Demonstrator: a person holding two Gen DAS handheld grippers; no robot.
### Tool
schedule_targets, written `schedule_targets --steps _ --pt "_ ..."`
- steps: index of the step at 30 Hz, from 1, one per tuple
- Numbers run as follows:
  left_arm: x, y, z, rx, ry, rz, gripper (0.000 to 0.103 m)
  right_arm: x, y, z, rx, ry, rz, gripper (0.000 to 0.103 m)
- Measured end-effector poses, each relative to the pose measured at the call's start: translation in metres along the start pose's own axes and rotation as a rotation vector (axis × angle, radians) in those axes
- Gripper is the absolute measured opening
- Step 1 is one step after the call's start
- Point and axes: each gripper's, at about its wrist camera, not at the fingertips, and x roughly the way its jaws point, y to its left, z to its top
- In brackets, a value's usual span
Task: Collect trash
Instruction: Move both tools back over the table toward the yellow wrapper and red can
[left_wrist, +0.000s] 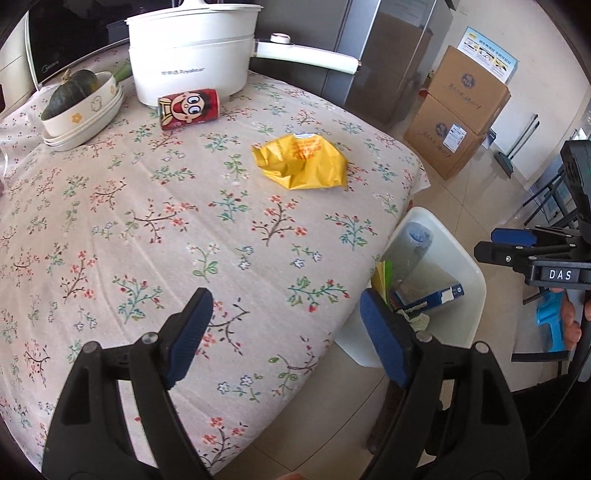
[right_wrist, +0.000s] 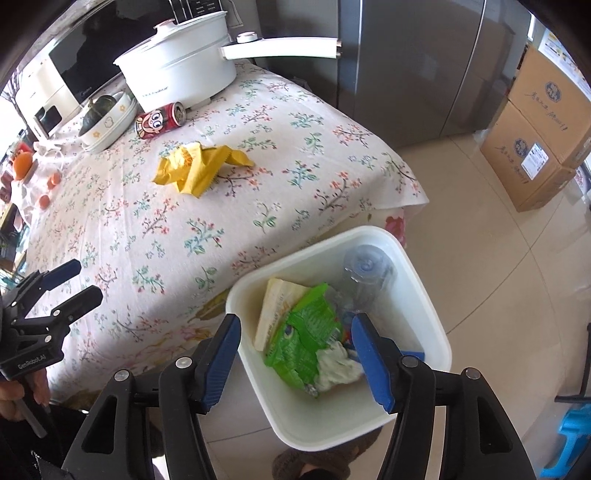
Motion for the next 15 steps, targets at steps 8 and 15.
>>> schedule_targets --steps 8,15 --pt "0.0 0.038 0.015 -0.087 -0.018 0.063 0.082 0.017 0.027 0.03 0.028 -0.029 0.026 0.068" --pt "0.006 0.07 0.037 -0.147 -0.016 0.157 0.082 0.033 0.05 0.062 0.049 -0.073 0.067 0.068"
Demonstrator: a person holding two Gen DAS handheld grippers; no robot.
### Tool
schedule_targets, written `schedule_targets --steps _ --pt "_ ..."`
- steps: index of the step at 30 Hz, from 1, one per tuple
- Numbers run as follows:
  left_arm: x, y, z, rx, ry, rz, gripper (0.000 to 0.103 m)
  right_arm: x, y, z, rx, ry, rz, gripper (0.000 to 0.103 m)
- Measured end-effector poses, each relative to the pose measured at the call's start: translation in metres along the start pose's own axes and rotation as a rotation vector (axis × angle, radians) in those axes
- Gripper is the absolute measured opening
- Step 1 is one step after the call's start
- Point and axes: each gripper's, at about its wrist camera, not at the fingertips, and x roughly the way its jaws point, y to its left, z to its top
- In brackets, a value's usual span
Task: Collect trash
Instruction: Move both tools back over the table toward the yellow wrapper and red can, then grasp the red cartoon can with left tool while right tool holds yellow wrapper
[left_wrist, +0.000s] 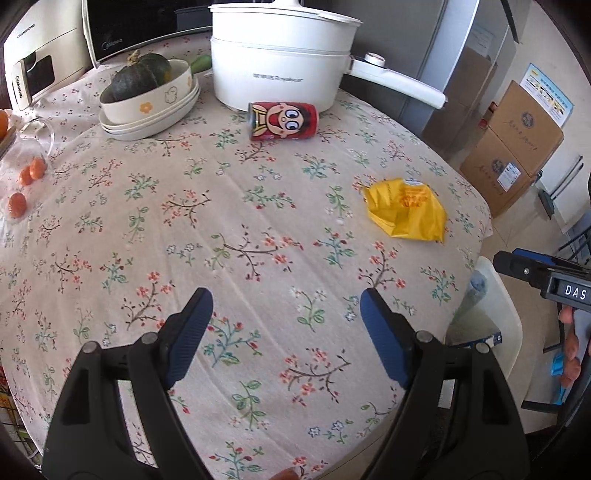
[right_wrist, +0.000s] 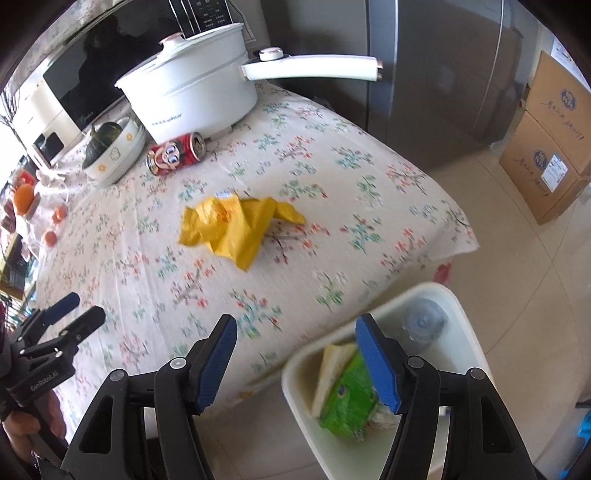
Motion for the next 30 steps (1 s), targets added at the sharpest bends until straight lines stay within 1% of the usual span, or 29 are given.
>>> schedule_targets --steps 4,7,12,14,15,16,17,19,20,24,27,30 --pt "0.005 0.009 0.014 -0.037 -0.01 0.017 0.082 0.021 0.01 0.017 0.029 -0.007 0.038 0.068" --pt "0.009 0.013 0.024 -0.047 -0.009 0.025 0.082 0.041 0.016 0.029 0.035 -0.007 0.059 0.068" --pt "0.017 0.015 0.043 -0.054 -0.033 0.046 0.082 0.068 0.012 0.041 0.08 0.014 0.103 0.067" --pt "0.023 0.014 0.052 -0.054 -0.038 0.055 0.083 0.078 0.01 0.044 0.118 0.029 0.132 0.06" --pt "0.027 0.014 0.056 -0.055 -0.039 0.052 0.083 0.083 0.009 0.045 0.139 0.041 0.158 0.053" --pt "0.031 0.013 0.061 -0.06 -0.042 0.049 0.083 0.088 0.007 0.045 0.156 0.053 0.187 0.039" --pt "0.035 0.012 0.066 -0.067 -0.045 0.048 0.083 0.091 0.007 0.046 0.165 0.064 0.211 0.03" --pt "0.043 0.009 0.077 -0.077 -0.055 0.044 0.083 0.092 0.006 0.046 0.169 0.064 0.238 0.016" --pt "0.047 0.007 0.082 -0.078 -0.063 0.046 0.083 0.089 0.006 0.047 0.16 0.057 0.24 0.016" --pt "0.067 -0.003 0.103 -0.085 -0.091 0.061 0.083 0.073 -0.001 0.051 0.128 0.043 0.188 0.012" --pt "0.085 -0.011 0.118 -0.098 -0.11 0.078 0.083 0.059 -0.011 0.052 0.122 0.022 0.144 0.012" --pt "0.103 -0.018 0.131 -0.117 -0.121 0.1 0.083 0.049 -0.023 0.051 0.121 0.012 0.133 0.012"
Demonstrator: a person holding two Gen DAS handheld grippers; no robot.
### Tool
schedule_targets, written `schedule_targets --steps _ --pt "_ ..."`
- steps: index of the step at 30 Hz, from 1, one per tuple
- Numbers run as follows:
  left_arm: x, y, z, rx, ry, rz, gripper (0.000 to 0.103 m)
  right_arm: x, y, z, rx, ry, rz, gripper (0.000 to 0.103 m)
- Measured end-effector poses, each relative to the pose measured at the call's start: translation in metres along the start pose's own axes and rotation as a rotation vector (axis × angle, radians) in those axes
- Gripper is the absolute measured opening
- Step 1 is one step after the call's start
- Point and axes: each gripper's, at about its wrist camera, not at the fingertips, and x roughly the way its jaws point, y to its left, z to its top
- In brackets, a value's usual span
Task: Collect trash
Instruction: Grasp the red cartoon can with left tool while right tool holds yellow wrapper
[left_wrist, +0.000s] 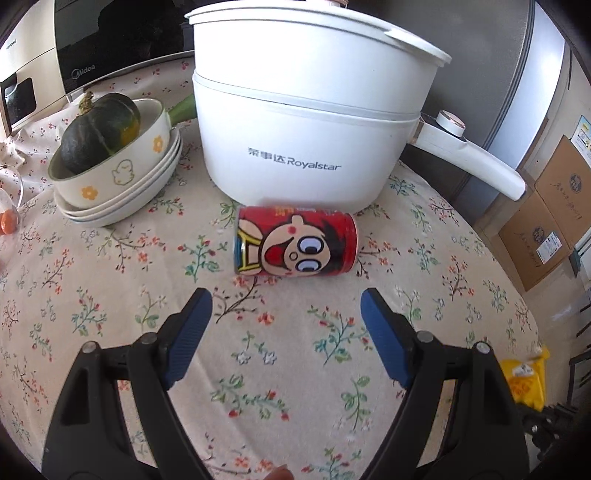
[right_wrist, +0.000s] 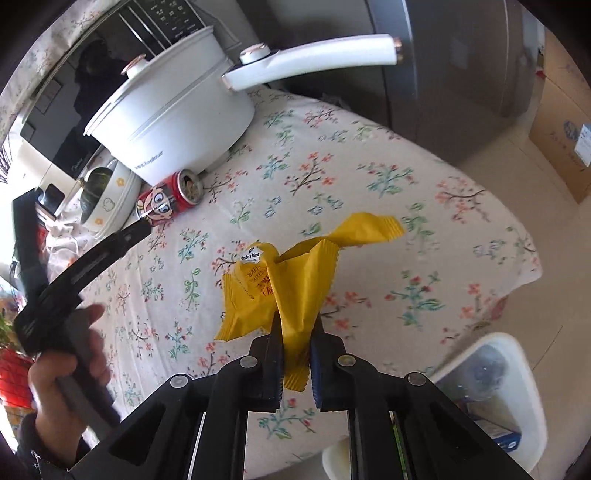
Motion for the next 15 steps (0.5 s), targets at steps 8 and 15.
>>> schedule_targets --steps 8,15 --pt "0.034 -0.015 0.019 -0.026 -0.046 0.12 0.089 -0.015 -0.009 0.002 -0.022 -0.009 0.002 0.012" --pt "0.043 -0.006 0.029 -0.046 -0.047 0.132 0.096 -0.014 -0.001 0.0 -0.064 -0.004 -0.004 0.012"
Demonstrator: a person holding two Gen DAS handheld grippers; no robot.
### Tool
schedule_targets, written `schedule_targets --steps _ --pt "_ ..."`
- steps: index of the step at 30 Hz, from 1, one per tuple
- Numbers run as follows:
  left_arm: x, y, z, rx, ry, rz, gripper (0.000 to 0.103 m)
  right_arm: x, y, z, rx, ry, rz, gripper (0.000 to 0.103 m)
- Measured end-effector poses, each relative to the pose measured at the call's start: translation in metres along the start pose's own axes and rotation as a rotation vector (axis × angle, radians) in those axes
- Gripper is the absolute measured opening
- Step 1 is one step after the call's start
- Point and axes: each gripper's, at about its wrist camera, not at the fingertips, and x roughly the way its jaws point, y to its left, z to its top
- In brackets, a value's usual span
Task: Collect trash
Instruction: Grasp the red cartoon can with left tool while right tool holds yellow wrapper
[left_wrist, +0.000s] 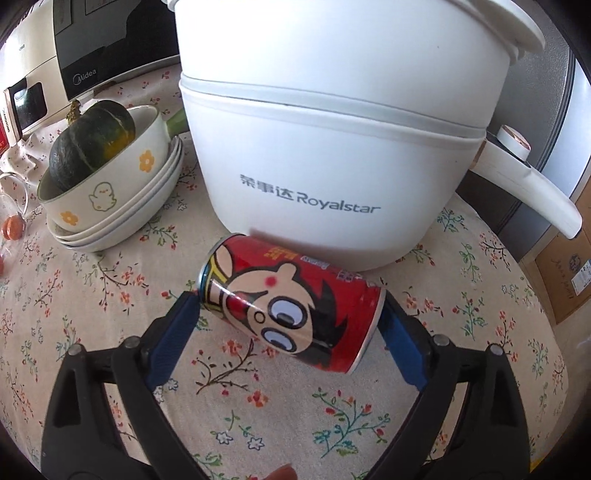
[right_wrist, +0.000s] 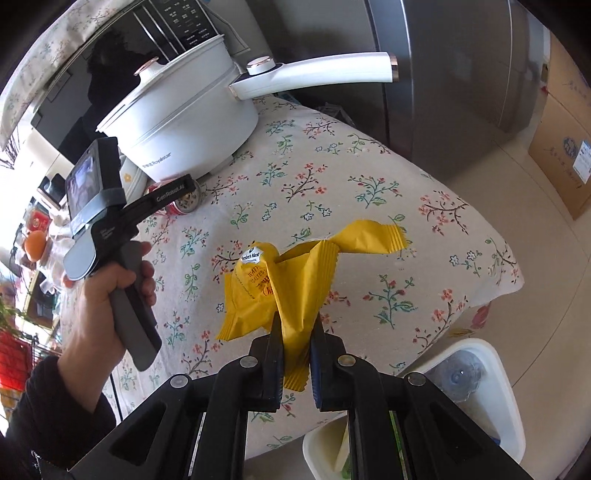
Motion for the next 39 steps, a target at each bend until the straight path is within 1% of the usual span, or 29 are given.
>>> schedule_targets --steps 5,7,8,9,10,11,12,14,15,16,17,18,20,21,22,23,24,25,26,27,29,34,38,39 --pt "0.004 0.009 0.003 0.076 -0.006 -0.019 0.098 0.0 -0.001 -0.003 -0.003 0.006 -0.009 0.012" --pt "0.008 0.015 0.005 0.08 0.003 -0.023 0.098 -0.001 -0.001 -0.003 -0.003 0.005 -0.01 0.012" --pt "0.009 0.02 0.005 0.069 0.002 -0.029 0.093 0.0 -0.001 -0.003 -0.004 0.004 -0.011 0.012" --pt "0.008 0.025 0.005 0.056 -0.002 -0.042 0.092 0.0 0.0 -0.002 -0.004 0.004 -0.01 0.012" --pt "0.008 0.031 0.004 0.04 -0.002 -0.064 0.086 0.0 0.0 -0.002 -0.004 0.005 -0.01 0.012" --pt "0.006 0.037 0.002 0.026 -0.002 -0.08 0.076 0.001 0.0 -0.002 -0.005 0.007 -0.01 0.012" --pt "0.004 0.043 0.0 0.02 0.002 -0.079 0.071 0.001 0.0 -0.002 -0.006 0.008 -0.011 0.012" --pt "0.007 0.054 -0.003 0.016 0.02 -0.073 0.046 0.001 0.0 -0.002 -0.007 0.011 -0.012 0.012" --pt "0.009 0.061 -0.011 0.006 0.032 -0.078 0.039 0.002 0.0 -0.002 -0.007 0.013 -0.013 0.012" --pt "0.008 0.068 -0.012 -0.005 0.022 -0.077 0.025 0.002 -0.001 -0.002 -0.008 0.015 -0.014 0.012" --pt "0.008 0.073 -0.013 -0.014 0.022 -0.078 0.009 0.003 0.0 -0.001 -0.009 0.016 -0.014 0.012" --pt "0.008 0.08 -0.013 -0.031 0.032 -0.094 0.008 0.002 0.0 -0.001 -0.011 0.016 -0.015 0.012" --pt "0.004 0.093 -0.014 -0.066 0.045 -0.12 0.008 0.002 0.0 -0.002 -0.014 0.016 -0.013 0.012" --pt "0.001 0.097 -0.015 -0.075 0.047 -0.117 0.008 0.001 0.0 -0.001 -0.014 0.015 -0.013 0.012" --pt "-0.001 0.1 -0.016 -0.072 0.044 -0.104 0.01 0.001 0.0 -0.001 -0.012 0.015 -0.012 0.012" --pt "-0.004 0.102 -0.017 -0.068 0.039 -0.092 0.027 0.001 0.0 -0.001 -0.009 0.016 -0.012 0.012" --pt "-0.008 0.104 -0.018 -0.066 0.033 -0.085 0.042 0.002 0.0 -0.001 -0.006 0.016 -0.012 0.012" --pt "-0.011 0.105 -0.018 -0.069 0.015 -0.07 0.072 0.003 0.0 0.0 -0.003 0.017 -0.01 0.012" --pt "-0.018 0.107 -0.019 -0.074 -0.016 -0.054 0.084 0.003 0.0 0.0 -0.001 0.018 -0.009 0.012" --pt "-0.024 0.102 -0.02 -0.077 -0.042 -0.047 0.084 0.004 0.0 0.0 0.0 0.02 -0.008 0.012" --pt "-0.023 0.097 -0.015 -0.071 -0.04 -0.037 0.084 0.005 0.002 0.0 -0.004 0.024 -0.008 0.012" --pt "-0.01 0.068 -0.007 -0.011 -0.074 0.049 0.084 0.008 0.003 0.001 -0.005 0.034 -0.013 0.012" --pt "0.003 0.062 -0.003 0.0 -0.065 0.088 0.084 0.008 0.0 0.001 0.006 0.036 -0.021 0.012" --pt "0.007 0.061 -0.002 -0.005 -0.049 0.097 0.083 0.009 -0.001 0.001 0.007 0.039 -0.023 0.012"
